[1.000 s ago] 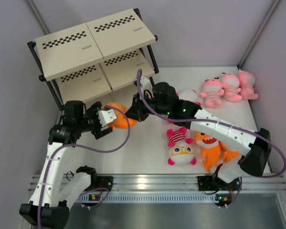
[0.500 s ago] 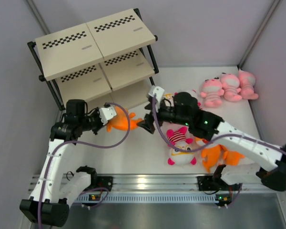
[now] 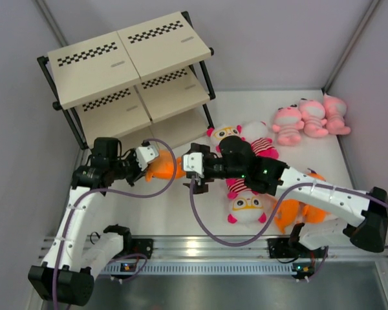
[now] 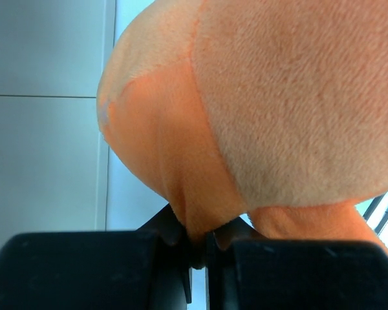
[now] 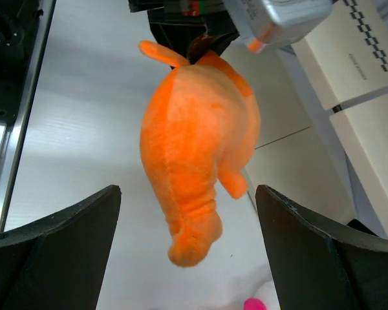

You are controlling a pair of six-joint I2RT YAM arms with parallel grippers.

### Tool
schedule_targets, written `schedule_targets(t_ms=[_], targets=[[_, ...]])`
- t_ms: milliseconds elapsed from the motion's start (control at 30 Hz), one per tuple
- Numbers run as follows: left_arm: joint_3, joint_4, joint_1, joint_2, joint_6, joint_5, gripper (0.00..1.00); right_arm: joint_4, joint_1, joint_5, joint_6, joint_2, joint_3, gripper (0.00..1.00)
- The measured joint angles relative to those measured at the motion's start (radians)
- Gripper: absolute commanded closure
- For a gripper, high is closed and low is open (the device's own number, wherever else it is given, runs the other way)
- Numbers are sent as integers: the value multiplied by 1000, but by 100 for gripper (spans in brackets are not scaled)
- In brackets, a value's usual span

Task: Place and organize the stuffed toys onto the shelf

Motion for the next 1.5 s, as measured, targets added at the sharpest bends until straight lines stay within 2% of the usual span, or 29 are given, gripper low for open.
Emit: schedule_targets(t_ms=[133,233,267,333,367,400,433,467,500,533,633,700,733,867,1000,1100,1267,1367,1500], targets=[[-1,0,0,2,0,5,100,10,14,2,-11,53,1,16],[-1,0,0,11,0,4,100,22,17,3,0,99,23,27],[-1,0,0,14,-1,4,100,32,17,6,10,118,32,40],[-1,0,0,20,-2,3,100,48,18,20,50,151,46,58],[-1,0,0,23,-4,0,100,50,18,31,69,165,53,90],[-1,0,0,26,-6,-6,100,51,18,47,92,177,60,100],[-1,-2,0,30,-13,-9,92,52,19,63,136,188,70,100],[-1,-2,0,33,-18,-13,80,52,19,79,162,195,79,100],[0,-2,0,37,-29,-20,46,51,18,90,192,199,86,100],[3,-2,0,39,-32,-28,36,53,18,103,230,200,88,100],[24,-9,0,39,-100,-92,16,52,15,127,348,197,88,100],[52,-8,-1,28,-151,-137,9,50,-6,122,460,194,88,100],[66,-9,-1,13,-170,-162,1,50,-18,119,507,191,88,100],[144,-21,-1,-66,-229,-263,1,141,-208,17,821,135,28,100],[184,-43,-1,-135,-251,-354,1,197,-364,34,1025,70,-7,100],[167,-83,-1,-167,-257,-409,2,278,-358,42,1141,55,-9,100],[79,-134,-1,-217,-258,-464,1,505,-355,86,1369,87,-22,100],[39,-155,-1,-250,-262,-478,1,638,-356,151,1498,164,-15,100],[12,-164,-1,-297,-272,-484,1,706,-353,236,1630,329,52,100]])
